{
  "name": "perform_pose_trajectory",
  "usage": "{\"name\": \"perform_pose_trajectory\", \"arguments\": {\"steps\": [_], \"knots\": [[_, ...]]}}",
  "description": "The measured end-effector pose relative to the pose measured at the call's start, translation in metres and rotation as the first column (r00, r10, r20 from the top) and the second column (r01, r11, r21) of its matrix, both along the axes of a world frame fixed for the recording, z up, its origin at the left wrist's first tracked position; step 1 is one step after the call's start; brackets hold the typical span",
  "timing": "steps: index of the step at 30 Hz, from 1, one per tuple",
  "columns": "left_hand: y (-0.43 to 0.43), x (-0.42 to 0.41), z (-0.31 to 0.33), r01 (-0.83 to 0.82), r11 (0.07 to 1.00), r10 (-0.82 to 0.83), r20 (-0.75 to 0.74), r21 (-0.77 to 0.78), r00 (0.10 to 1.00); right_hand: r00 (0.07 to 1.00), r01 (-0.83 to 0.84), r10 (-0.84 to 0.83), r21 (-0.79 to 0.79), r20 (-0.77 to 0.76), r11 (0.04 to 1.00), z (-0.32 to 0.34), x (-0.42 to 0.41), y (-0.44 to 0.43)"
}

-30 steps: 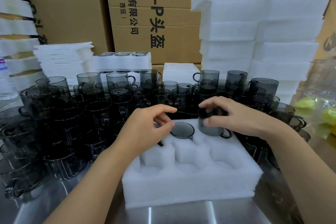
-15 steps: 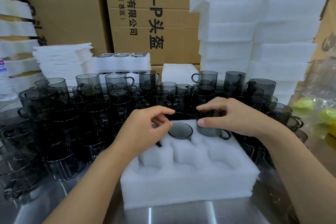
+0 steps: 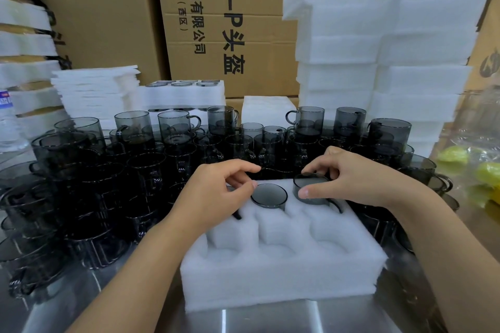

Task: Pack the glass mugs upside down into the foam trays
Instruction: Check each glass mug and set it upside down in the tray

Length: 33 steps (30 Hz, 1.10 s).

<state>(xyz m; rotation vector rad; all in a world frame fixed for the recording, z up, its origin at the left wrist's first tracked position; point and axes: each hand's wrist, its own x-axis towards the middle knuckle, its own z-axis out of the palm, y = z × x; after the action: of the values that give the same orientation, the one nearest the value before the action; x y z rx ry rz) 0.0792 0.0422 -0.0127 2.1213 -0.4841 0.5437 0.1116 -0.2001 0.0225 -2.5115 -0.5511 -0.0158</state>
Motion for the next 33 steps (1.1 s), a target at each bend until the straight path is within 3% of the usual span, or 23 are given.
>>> {"name": "perform_pose_trajectory", "arguments": {"steps": [12, 26, 33], "knots": [[-0.0007, -0.0005, -0.0001, -0.007, 1.0, 0.006, -0.017, -0.01, 1.0, 1.0, 0.01, -0.009, -0.035, 0.026, 0.999, -0.002, -0.0004, 0.0029], [-0.0015, -0.0019, 0.0004, -0.041, 0.999, 0.041, -0.018, -0.016, 0.999, 0.995, 0.058, -0.031, -0.276, 0.098, 0.959, -0.0009, -0.0023, 0.0079], [-0.0016, -0.0015, -0.0007, -0.05, 0.997, 0.049, -0.031, -0.06, 0.998, 0.995, 0.038, -0.015, -0.222, 0.103, 0.974, -0.0031, -0.0029, 0.0049]]}}
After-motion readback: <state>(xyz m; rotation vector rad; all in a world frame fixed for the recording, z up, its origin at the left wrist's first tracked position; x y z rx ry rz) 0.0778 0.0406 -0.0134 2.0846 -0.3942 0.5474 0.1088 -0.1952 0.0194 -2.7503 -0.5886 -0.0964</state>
